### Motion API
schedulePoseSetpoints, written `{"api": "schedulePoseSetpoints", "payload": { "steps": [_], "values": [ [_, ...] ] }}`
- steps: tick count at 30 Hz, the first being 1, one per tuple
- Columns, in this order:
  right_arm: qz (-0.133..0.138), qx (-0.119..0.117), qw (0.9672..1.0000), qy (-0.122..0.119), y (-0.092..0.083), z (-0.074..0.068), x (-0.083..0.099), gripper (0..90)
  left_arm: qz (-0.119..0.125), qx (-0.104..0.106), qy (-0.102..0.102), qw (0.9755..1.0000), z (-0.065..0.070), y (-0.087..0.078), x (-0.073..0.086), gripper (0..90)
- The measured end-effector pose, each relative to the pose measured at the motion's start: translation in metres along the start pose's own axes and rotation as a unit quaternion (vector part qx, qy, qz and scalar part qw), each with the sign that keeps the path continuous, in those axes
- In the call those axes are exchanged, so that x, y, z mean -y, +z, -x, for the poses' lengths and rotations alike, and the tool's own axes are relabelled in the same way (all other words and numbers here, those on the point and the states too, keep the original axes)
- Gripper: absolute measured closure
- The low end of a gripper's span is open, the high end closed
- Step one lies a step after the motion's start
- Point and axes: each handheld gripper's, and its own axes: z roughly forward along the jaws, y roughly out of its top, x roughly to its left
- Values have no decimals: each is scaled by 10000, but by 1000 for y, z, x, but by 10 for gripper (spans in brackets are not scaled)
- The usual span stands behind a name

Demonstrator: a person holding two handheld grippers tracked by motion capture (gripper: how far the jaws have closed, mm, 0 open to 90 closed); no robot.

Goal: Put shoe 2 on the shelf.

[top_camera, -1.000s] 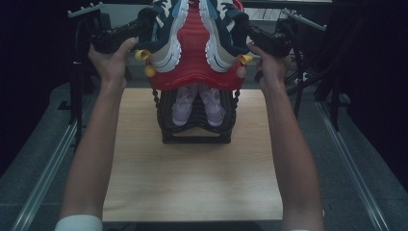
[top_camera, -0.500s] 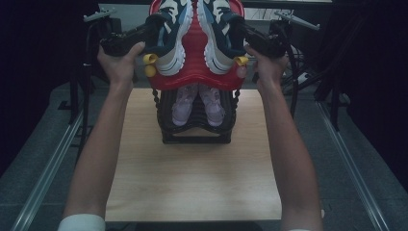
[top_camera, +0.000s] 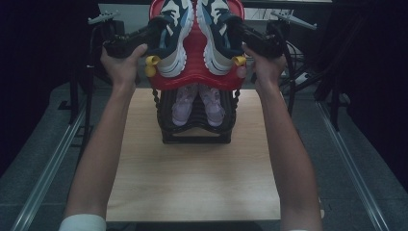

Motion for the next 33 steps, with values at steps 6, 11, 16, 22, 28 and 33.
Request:
{"api": "schedulePoseSetpoints", "payload": {
  "steps": [6, 11, 16, 22, 28, 33],
  "values": [
    [-54, 51, 9999, -138, 7, -5, 2, 712, 19, -24, -24, 10000, 2, 2, 1, 690],
    [-75, 123, 9995, -279, 10, -9, 2, 692, -29, 125, -180, 9998, 1, 6, 2, 632],
    [-159, -1, 9994, -321, 14, -11, 4, 632, -11, 225, -239, 9995, 2, 9, 4, 552],
    [-166, -160, 9991, -344, 16, -9, 6, 569, -11, 314, -338, 9989, -2, 8, 2, 428],
    [31, -362, 9990, -267, 11, -8, 2, 528, 81, 411, -392, 9984, -3, 3, -1, 389],
    [33, -460, 9986, -240, 5, -7, 1, 526, 54, 461, -344, 9983, -1, -1, -1, 392]
  ]
}}
